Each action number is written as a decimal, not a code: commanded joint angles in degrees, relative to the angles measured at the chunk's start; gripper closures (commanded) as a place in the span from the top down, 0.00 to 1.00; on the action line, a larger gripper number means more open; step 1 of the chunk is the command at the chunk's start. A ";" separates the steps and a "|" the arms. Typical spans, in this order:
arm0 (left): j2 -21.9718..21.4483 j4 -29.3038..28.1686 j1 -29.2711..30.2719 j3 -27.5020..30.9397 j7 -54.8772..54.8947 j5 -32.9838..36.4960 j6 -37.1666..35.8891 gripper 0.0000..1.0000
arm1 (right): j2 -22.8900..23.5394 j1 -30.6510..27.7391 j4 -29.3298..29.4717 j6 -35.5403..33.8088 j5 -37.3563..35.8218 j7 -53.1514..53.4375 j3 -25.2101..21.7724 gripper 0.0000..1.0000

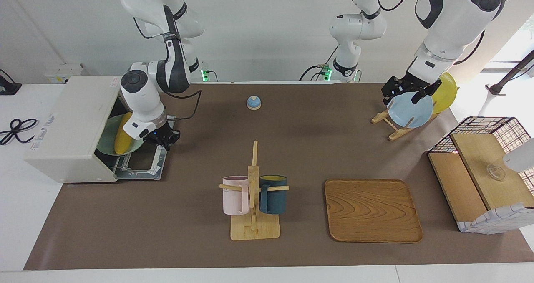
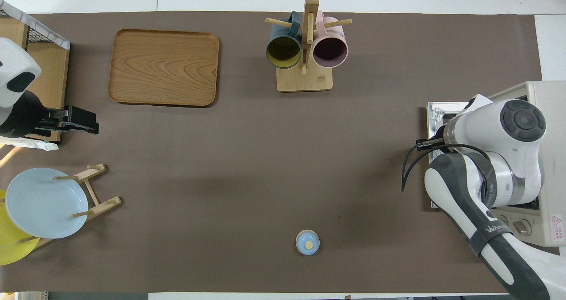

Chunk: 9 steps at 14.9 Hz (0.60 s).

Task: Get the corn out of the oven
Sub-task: 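Reach the right gripper into the open toaster oven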

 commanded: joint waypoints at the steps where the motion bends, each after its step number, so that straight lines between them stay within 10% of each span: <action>1: -1.08 -0.98 0.35 -0.27 0.12 0.96 0.82 1.00 | -1.02 0.43 0.21 -1.50 -0.30 1.55 -0.20 0.00; 4: -1.08 -0.98 0.35 -0.27 0.12 0.96 0.82 1.00 | -1.98 0.34 6.45 -12.73 -0.13 2.69 -0.20 0.02; 6: -1.08 -0.98 0.35 -0.27 0.12 0.96 0.82 1.00 | -3.82 -0.27 7.43 -16.89 -0.13 4.36 -0.46 0.50; 9: -1.08 -1.07 0.35 -0.27 0.12 0.96 0.82 1.00 | -4.62 -2.80 5.86 -16.65 -1.09 3.84 -0.55 0.59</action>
